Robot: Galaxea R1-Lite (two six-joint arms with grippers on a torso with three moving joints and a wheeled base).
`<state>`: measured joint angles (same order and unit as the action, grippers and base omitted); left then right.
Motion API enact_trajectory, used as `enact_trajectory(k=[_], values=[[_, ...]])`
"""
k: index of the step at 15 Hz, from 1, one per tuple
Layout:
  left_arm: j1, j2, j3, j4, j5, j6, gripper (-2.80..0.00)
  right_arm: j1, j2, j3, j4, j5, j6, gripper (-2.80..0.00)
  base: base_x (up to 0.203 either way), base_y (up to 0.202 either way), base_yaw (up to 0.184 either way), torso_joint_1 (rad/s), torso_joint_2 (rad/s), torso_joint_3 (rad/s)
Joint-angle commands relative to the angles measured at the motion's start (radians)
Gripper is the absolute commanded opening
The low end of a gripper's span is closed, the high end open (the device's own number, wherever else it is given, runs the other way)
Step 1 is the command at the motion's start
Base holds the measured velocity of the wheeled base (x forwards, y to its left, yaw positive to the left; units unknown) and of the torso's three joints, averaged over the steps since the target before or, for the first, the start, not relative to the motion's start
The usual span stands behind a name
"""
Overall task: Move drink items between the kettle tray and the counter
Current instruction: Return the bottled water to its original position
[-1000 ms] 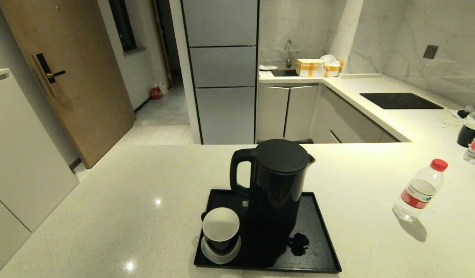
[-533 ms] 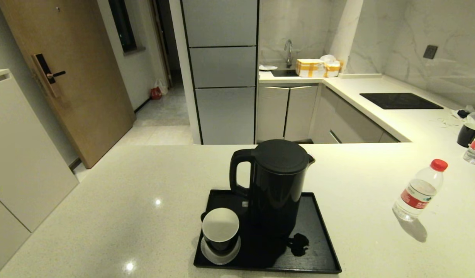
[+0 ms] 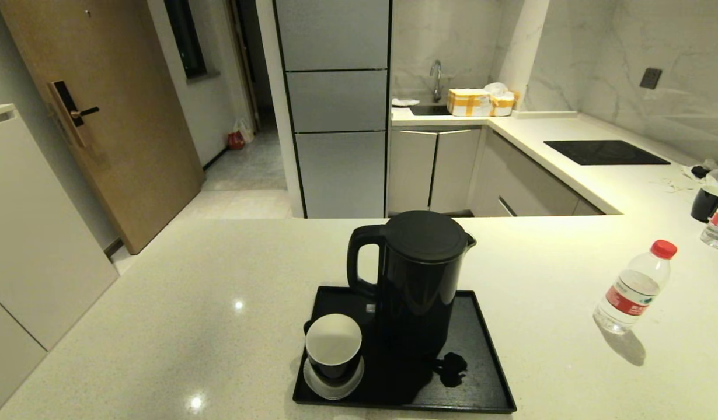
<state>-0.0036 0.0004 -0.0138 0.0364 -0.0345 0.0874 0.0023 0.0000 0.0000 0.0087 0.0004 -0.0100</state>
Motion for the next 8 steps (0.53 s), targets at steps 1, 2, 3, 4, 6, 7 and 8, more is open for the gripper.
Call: enact_trajectory(k=[1, 2, 3, 4, 6, 7, 8], values=[[0.001, -0.002, 0.0, -0.001, -0.001, 0.001, -2.8, 0.001, 0.0, 0.003, 0.0, 0.0, -0.002, -2.8, 0.0, 0.0, 0.0, 0.0, 0.0, 0.0], [0.001, -0.001, 0.0, -0.001, 0.001, -0.001, -2.8, 0.001, 0.001, 0.003, 0.002, -0.002, 0.007, -2.8, 0.0, 0.0, 0.0, 0.0, 0.0, 0.0], [0.001, 0.0, 0.0, -0.001, 0.0, 0.0, -2.8, 0.001, 0.001, 0.003, 0.0, -0.004, 0.015, -2.8, 0.0, 0.0, 0.0, 0.0, 0.0, 0.0], [0.001, 0.0, 0.0, -0.001, 0.001, -0.002, -2.8, 0.001, 0.001, 0.003, -0.002, -0.005, 0.031, -2.8, 0.0, 0.0, 0.0, 0.0, 0.0, 0.0], [0.001, -0.001, 0.0, -0.001, 0.001, -0.002, -2.8, 0.001, 0.003, -0.005, 0.018, -0.008, 0.035, -2.8, 0.0, 0.0, 0.0, 0.0, 0.0, 0.0], [0.001, 0.0, 0.0, -0.001, -0.001, 0.002, -2.8, 0.001, 0.002, -0.008, 0.03, -0.01, 0.035, -2.8, 0.0, 0.0, 0.0, 0.0, 0.0, 0.0], [0.001, -0.001, 0.0, -0.001, 0.001, -0.002, -2.8, 0.001, 0.002, -0.009, 0.033, -0.01, 0.035, -2.8, 0.0, 0.0, 0.0, 0.0, 0.0, 0.0]])
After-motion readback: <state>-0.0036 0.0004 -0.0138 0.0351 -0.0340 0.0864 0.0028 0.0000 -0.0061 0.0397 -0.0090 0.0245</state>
